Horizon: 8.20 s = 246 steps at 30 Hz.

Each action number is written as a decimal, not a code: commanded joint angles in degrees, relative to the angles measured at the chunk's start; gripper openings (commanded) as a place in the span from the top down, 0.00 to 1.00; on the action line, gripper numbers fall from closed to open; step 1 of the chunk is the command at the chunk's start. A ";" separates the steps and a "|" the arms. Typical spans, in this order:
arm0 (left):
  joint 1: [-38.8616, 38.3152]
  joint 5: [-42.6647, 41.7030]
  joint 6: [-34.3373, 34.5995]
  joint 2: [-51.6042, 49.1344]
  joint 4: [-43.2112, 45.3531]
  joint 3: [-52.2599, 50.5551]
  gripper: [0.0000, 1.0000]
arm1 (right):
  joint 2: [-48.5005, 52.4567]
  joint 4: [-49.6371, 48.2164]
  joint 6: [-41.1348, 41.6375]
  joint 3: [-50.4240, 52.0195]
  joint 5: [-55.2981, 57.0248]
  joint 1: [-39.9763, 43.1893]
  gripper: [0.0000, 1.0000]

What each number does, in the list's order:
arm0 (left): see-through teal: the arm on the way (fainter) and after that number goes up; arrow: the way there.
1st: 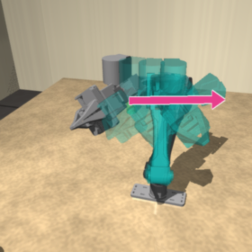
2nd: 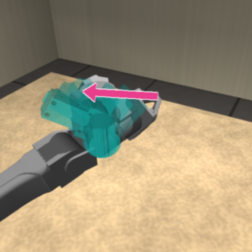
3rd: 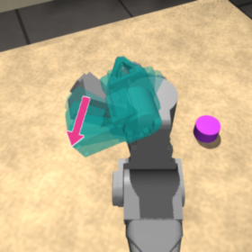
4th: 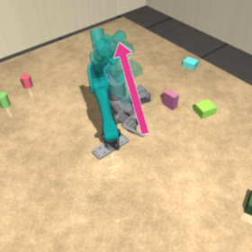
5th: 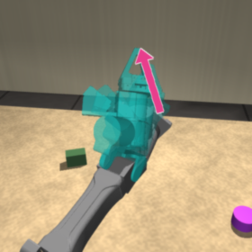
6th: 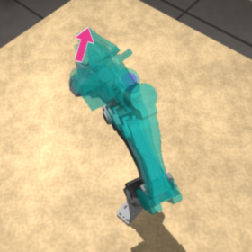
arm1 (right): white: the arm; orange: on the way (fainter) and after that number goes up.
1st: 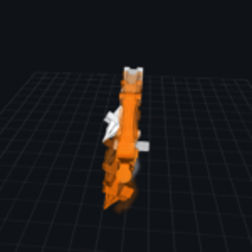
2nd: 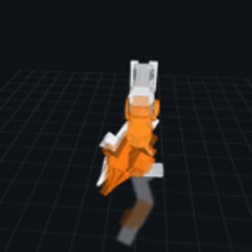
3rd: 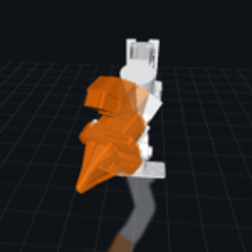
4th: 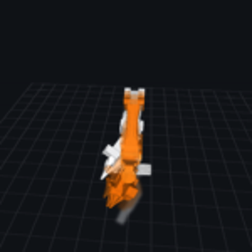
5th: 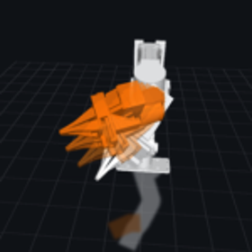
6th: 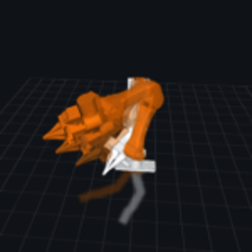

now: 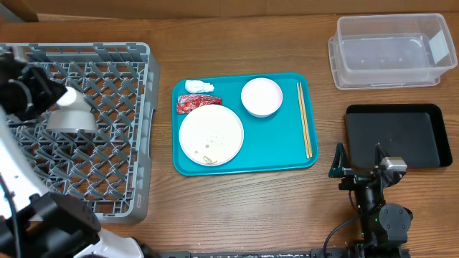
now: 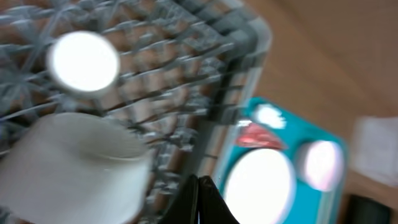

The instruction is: Sort waste into correct bins and load items into the dishwasher

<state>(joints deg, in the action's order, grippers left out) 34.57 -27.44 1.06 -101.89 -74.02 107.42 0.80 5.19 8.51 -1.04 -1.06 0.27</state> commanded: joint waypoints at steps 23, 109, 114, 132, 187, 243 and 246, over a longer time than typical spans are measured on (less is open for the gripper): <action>-4.11 27.04 8.00 -12.00 -10.51 1.11 0.96 | -0.63 -0.37 -0.42 0.59 0.37 -0.31 0.00; -4.61 22.93 0.63 -6.75 -14.86 1.42 0.88 | -0.63 -0.37 -0.42 0.59 0.37 -0.31 0.00; -4.59 22.99 0.63 -6.75 -10.40 -4.04 0.95 | -0.63 -0.35 -0.42 0.59 0.37 -0.31 0.00; -4.59 25.68 3.34 -6.73 -10.16 -8.44 0.96 | -0.63 -0.37 -0.42 0.59 0.37 -0.31 0.00; -0.35 29.31 4.66 -6.75 1.20 -13.92 0.96 | -0.63 -0.37 -0.42 0.59 0.37 -0.31 0.00; -2.97 15.63 1.84 -6.75 -14.49 6.54 0.96 | -0.63 -0.35 -0.42 0.59 0.37 -0.31 0.00; -4.70 17.07 1.66 -6.75 -12.79 0.98 0.96 | -0.63 -0.35 -0.42 0.59 0.37 -0.31 0.00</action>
<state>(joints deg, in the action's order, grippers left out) 31.48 -9.91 4.05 -108.77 -87.46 112.73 0.80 5.15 8.51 -1.04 -1.08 0.27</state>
